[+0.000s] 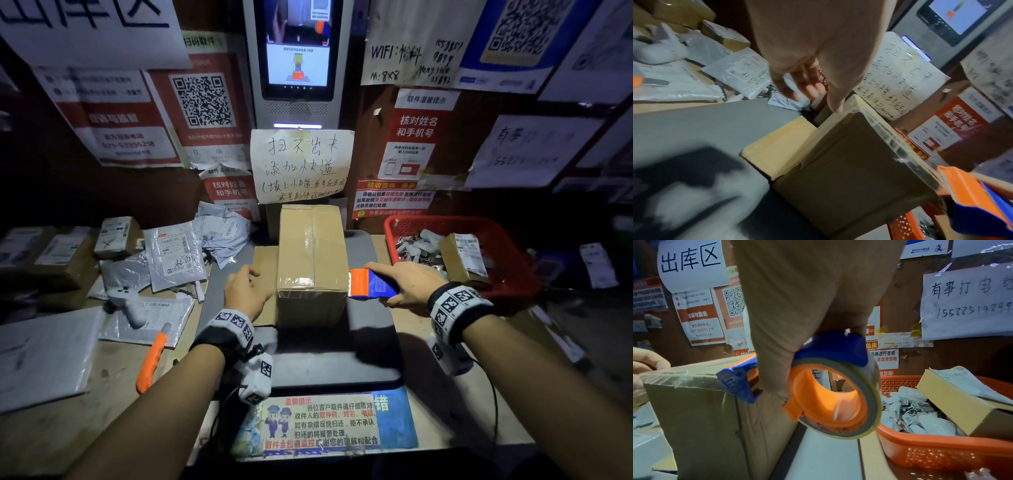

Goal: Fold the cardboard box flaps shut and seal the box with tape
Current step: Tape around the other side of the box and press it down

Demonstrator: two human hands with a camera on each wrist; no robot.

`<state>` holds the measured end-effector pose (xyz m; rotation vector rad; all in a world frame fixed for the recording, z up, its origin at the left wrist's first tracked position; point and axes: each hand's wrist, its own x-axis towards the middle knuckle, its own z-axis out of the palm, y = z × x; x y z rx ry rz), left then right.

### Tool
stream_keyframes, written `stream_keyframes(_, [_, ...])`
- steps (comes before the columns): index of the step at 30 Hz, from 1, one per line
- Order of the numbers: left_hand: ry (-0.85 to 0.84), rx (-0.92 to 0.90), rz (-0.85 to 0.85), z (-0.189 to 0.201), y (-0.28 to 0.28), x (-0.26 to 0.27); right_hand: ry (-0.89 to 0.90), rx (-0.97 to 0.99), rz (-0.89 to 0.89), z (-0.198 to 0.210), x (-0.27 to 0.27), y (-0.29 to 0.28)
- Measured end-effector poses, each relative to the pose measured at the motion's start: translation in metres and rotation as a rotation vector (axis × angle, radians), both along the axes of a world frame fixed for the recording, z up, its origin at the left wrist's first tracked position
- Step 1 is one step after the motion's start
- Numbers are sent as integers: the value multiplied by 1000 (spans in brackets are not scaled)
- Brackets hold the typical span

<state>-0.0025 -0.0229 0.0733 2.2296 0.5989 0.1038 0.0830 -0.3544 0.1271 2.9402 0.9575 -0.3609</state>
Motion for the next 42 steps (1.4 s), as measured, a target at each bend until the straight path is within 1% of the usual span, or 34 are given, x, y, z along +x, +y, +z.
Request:
stream_keyframes(3, [-83, 29, -32, 8, -11, 5, -7, -4, -3, 0, -1, 6])
stream_keyframes(6, [-59, 98, -71, 15, -21, 7, -7, -13, -5, 1, -1, 8])
stream_keyframes(11, [-21, 168, -204, 7, -15, 7, -9, -3, -19, -2, -3, 8])
stream_keyframes(12, [-16, 239, -245, 10, -12, 7, -5, 1, -22, -3, -2, 8])
stream_keyframes(13, [-18, 359, -285, 14, -10, 8, -3, 1, -23, -3, -2, 9])
stream_keyframes(15, [-55, 595, -380, 23, -13, 12, -4, 2, -20, -3, 0, 8])
stream_keyframes(16, [-78, 637, -453, 28, -17, 15, -3, 2, -19, -3, 1, 8])
stream_keyframes(18, [-102, 666, -654, 34, -33, 22, 2, -2, -19, -4, 1, 7])
stream_keyframes(20, [-82, 717, -837, 34, -54, 32, 4, -4, -22, -5, 2, 5])
stream_keyframes(22, [-46, 740, -933, 29, -73, 39, 9, 8, -28, -5, 1, 4])
stream_keyframes(24, [-32, 791, -942, 18, -82, 41, 13, 26, -23, -6, -1, 2])
stream_keyframes(26, [8, 860, -914, 6, -83, 41, 26, 38, -32, -7, -1, -2])
stream_keyframes(28, [18, 864, -887, 0, -81, 42, 56, 92, -27, -5, 0, -6])
stream_keyframes(31, [16, 864, -895, 1, -83, 42, 114, 152, 0, 0, 3, -20])
stream_keyframes(34, [30, 862, -891, 0, -84, 43, 108, 98, -31, 1, 9, -36])
stream_keyframes(36, [40, 861, -893, -1, -82, 42, 88, 21, -40, 1, 8, -37])
stream_keyframes(38, [67, 840, -898, 0, -83, 43, 62, -66, -44, 4, 4, -27])
stream_keyframes(40, [88, 805, -891, 1, -85, 43, 23, -102, -30, 2, 0, -13])
stream_keyframes(42, [85, 808, -874, 0, -86, 42, -28, -147, -36, -5, -2, 2])
